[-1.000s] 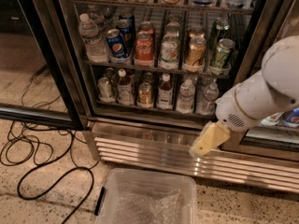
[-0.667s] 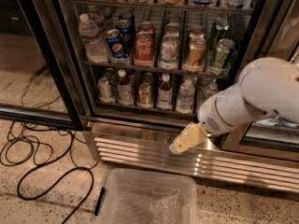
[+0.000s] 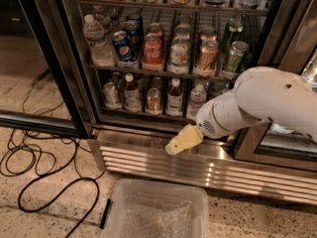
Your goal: Pick 7up can from middle shelf of fridge
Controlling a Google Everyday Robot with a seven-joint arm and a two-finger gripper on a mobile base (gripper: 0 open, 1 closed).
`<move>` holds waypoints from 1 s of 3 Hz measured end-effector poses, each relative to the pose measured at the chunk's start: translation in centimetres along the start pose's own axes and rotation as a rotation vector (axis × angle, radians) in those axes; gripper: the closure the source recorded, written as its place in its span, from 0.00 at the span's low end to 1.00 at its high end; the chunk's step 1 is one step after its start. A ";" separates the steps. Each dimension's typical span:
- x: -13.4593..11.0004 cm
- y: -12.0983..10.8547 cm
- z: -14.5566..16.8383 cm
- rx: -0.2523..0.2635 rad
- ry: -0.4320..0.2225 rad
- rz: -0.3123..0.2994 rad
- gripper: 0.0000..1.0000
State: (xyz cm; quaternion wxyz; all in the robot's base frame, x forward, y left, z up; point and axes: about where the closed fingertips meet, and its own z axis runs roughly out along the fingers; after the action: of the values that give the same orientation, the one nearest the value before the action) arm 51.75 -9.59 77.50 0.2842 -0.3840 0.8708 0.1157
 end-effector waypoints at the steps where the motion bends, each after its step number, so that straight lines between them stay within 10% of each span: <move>1: -1.0 0.3 0.9 0.014 -0.042 0.017 0.00; 3: -6.7 0.5 5.4 0.079 -0.253 0.173 0.00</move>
Offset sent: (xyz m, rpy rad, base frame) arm 0.0872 0.0789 0.0152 0.3203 -0.2836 -0.2572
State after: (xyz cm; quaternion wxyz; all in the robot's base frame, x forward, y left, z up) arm 57.24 -2.98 77.05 0.3956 -0.2783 0.8618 0.1529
